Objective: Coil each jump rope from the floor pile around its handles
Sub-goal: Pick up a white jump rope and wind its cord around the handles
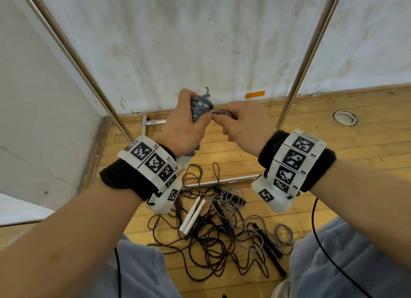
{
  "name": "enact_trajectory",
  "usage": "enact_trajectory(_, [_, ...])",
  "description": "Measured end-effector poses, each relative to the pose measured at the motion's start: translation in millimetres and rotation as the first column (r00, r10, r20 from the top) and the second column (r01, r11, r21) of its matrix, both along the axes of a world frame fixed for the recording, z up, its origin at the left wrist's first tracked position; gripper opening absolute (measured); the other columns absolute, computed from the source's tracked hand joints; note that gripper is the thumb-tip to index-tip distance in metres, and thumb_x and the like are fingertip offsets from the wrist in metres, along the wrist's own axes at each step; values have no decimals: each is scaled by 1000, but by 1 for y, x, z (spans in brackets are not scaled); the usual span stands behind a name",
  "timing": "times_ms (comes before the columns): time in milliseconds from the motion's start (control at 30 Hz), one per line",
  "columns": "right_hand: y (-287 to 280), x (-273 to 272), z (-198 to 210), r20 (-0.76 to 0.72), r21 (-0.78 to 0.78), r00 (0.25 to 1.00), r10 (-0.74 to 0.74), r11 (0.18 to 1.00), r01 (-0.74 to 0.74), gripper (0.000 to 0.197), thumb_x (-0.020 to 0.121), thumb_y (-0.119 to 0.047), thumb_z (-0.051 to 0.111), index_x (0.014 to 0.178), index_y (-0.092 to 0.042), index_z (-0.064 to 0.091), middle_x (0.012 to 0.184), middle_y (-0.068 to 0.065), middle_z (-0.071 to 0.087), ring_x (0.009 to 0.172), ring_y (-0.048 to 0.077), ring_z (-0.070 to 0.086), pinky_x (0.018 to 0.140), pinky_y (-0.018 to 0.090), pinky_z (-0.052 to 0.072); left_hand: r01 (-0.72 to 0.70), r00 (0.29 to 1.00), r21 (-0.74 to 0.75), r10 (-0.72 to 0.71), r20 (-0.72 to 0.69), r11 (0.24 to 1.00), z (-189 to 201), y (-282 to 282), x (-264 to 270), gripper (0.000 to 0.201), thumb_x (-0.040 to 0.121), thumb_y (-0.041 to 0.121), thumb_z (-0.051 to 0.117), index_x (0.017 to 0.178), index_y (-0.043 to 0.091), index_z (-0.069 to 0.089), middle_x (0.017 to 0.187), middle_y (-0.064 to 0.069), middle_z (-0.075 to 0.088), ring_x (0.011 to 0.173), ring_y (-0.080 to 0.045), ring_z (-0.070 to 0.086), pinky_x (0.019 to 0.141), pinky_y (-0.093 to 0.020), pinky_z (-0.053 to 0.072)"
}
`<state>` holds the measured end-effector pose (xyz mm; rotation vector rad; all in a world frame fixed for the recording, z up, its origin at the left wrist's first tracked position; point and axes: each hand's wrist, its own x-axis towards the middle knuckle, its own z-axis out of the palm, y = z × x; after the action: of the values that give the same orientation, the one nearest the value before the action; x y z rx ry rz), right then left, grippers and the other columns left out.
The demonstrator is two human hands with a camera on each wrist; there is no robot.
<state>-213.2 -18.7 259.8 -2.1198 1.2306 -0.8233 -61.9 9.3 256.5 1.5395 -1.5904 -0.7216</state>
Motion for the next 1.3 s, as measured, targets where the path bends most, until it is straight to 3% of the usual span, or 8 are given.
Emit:
enact_trajectory(200, [3, 2, -6, 128, 9, 991, -29, 1000, 28, 18, 93, -23, 53, 92, -17, 70, 63, -9, 59, 50, 3, 58, 51, 12, 47, 10, 999, 46, -12, 41, 999, -2, 1, -3, 30, 95, 24, 55, 105, 22, 27, 93, -9, 61, 69, -24, 68, 48, -37, 55])
enact_trajectory(500, [-6, 0, -9, 152, 63, 985, -78, 996, 69, 16, 92, -24, 53, 88, -21, 68, 57, -10, 60, 48, 1, 59, 53, 19, 47, 82, 991, 121, -68, -118, 989, 4, 8, -7, 20, 99, 17, 41, 112, 23, 27, 89, -5, 54, 93, -42, 61, 69, -58, 53])
enact_trajectory(667, [-1, 2, -5, 119, 15, 992, -39, 999, 37, 18, 95, -22, 45, 94, -19, 63, 68, -9, 60, 64, 10, 62, 62, 27, 51, 23, 991, -29, -27, -131, 999, 3, 6, -4, 25, 95, 21, 55, 110, 23, 35, 107, -5, 57, 82, -30, 65, 71, -49, 55])
enact_trajectory(767, [4, 5, -4, 84, 27, 996, 18, 999, -20, 18, 96, -14, 42, 94, -18, 60, 74, -6, 60, 72, 16, 62, 67, 32, 53, -24, 993, -120, 10, -115, 993, -2, 4, -4, 29, 92, 24, 58, 109, 27, 35, 102, 1, 55, 57, -5, 57, 51, -23, 48])
enact_trajectory(833, [5, 5, -2, 91, 27, 996, 25, 999, -27, 19, 96, -13, 43, 91, -14, 61, 75, -5, 61, 72, 14, 62, 70, 32, 54, -22, 993, -143, 6, -114, 989, -4, 3, -7, 31, 93, 23, 57, 109, 28, 31, 98, 5, 53, 47, 0, 49, 44, -15, 40])
enact_trajectory(1000, [-1, -3, 6, 151, 13, 988, -38, 999, 36, 20, 92, -13, 53, 92, -10, 73, 77, 3, 69, 71, 16, 66, 74, 37, 55, 22, 990, -105, -36, -138, 994, -7, 1, -9, 27, 97, 25, 50, 111, 26, 27, 80, 1, 50, 43, -8, 42, 39, -21, 39])
enact_trajectory(1100, [-2, -6, 8, 53, -64, 998, -19, 998, 23, 22, 92, -15, 52, 91, -6, 72, 77, 10, 69, 74, 26, 65, 72, 42, 53, 69, 991, -68, -76, -114, 995, -7, 4, -11, 21, 100, 27, 43, 110, 26, 24, 77, -1, 48, 46, -11, 45, 40, -20, 41])
enact_trajectory(1300, [0, -6, 9, -116, -115, 992, 46, 992, -59, 27, 97, -15, 42, 88, -6, 66, 78, 6, 66, 78, 22, 63, 76, 40, 51, 73, 993, -67, -79, -91, 995, -5, 7, -13, 14, 102, 20, 37, 108, 27, 26, 80, 3, 50, 53, -5, 50, 49, -26, 47])
